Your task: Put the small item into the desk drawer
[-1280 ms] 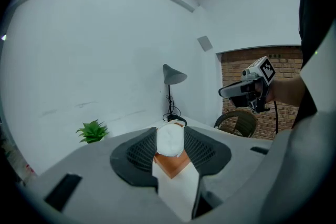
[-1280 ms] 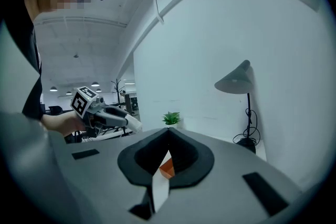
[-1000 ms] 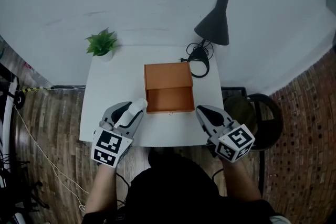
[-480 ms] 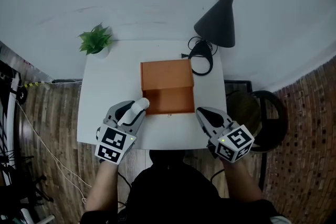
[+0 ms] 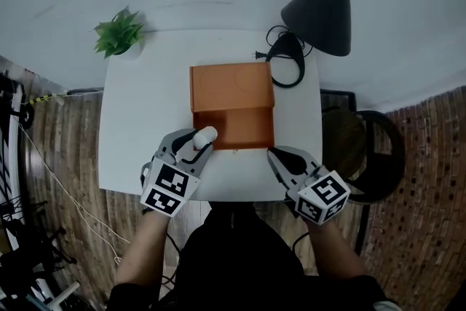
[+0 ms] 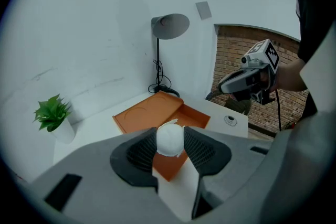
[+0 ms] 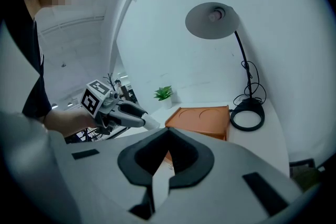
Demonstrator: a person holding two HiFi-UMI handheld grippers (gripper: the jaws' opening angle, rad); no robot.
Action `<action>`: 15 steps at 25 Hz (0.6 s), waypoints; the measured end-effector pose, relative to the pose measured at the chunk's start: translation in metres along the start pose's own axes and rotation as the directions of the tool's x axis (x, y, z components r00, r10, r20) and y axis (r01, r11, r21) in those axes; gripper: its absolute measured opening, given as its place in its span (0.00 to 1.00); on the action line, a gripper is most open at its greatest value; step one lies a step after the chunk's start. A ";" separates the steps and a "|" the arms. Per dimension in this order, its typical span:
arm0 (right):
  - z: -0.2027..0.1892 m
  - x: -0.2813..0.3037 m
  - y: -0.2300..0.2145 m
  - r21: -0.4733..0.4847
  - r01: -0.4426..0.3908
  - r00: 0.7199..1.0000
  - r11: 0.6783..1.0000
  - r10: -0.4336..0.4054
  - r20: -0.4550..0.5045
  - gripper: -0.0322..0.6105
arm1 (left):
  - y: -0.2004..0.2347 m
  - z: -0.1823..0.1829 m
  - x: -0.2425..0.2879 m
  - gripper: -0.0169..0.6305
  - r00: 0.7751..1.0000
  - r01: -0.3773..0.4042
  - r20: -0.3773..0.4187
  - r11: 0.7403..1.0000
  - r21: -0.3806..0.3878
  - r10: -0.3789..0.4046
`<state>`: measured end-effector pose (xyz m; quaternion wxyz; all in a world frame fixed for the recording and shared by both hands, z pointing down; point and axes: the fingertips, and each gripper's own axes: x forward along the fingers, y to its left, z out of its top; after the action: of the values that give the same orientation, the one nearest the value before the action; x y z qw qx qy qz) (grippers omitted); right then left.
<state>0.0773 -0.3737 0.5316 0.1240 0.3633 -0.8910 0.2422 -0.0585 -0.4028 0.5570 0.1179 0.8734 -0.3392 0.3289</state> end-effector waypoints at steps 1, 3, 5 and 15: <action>-0.003 0.000 -0.001 0.005 0.002 1.000 1.000 -0.001 -0.006 0.05 | -0.001 -0.004 0.005 0.28 1.000 0.007 -0.010 1.000 0.000 -0.007; -0.008 -0.001 -0.003 0.013 0.006 1.000 1.000 -0.006 -0.016 0.05 | -0.006 -0.013 0.017 0.28 0.999 0.027 -0.026 1.000 0.001 -0.027; -0.013 -0.004 -0.006 0.018 0.013 1.000 1.000 -0.013 -0.024 0.05 | -0.010 -0.020 0.029 0.28 0.998 0.047 -0.037 0.999 0.003 -0.047; -0.042 -0.025 -0.026 0.051 0.067 0.996 0.996 -0.063 -0.064 0.05 | -0.023 -0.029 0.070 0.28 0.993 0.091 -0.077 0.996 0.020 -0.090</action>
<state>0.1150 -0.3533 0.5667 0.1500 0.3876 -0.8677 0.2729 -0.0187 -0.4095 0.6251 0.1350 0.8761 -0.2906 0.3602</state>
